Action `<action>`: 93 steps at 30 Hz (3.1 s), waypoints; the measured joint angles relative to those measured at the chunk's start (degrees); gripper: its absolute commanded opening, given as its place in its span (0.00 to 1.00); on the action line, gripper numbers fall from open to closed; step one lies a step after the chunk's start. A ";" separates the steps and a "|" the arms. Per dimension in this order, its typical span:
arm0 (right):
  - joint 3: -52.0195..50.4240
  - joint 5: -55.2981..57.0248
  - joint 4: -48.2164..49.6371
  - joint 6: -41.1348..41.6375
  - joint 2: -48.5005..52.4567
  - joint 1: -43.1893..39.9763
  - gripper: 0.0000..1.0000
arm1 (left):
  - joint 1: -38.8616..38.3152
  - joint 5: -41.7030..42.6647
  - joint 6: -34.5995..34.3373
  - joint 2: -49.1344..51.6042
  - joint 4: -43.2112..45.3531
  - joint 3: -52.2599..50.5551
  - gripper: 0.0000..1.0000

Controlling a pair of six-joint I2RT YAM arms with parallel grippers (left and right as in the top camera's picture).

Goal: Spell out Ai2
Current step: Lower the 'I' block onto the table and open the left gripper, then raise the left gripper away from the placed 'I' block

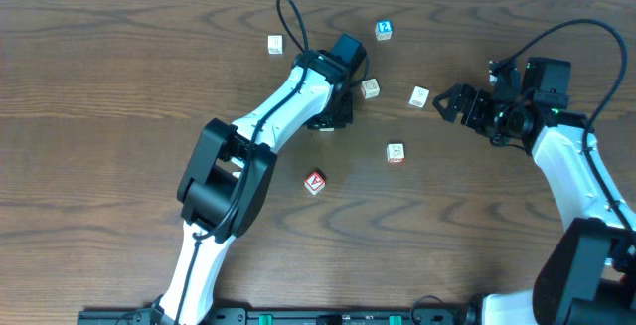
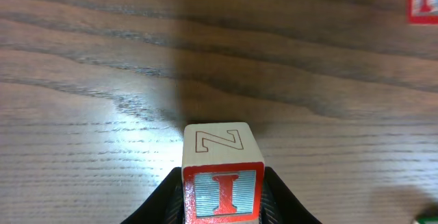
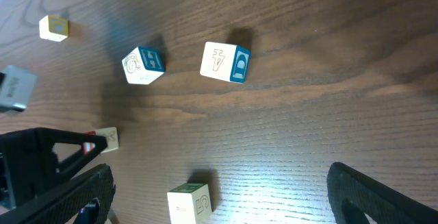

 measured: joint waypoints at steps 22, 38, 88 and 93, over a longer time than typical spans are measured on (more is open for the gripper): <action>0.00 0.00 0.02 0.00 0.00 0.00 0.99 | 0.00 1.57 -0.15 1.31 0.20 0.00 0.52; 0.00 0.00 0.02 0.00 0.00 0.00 0.99 | 0.02 1.57 -0.11 1.31 0.20 0.00 0.57; 0.00 0.00 0.13 0.00 0.00 0.00 0.99 | 1.84 -3.61 8.57 0.13 -26.99 30.69 0.60; 0.00 0.00 0.11 0.00 0.00 0.00 0.99 | 1.84 -3.67 5.90 0.13 -29.66 30.69 0.59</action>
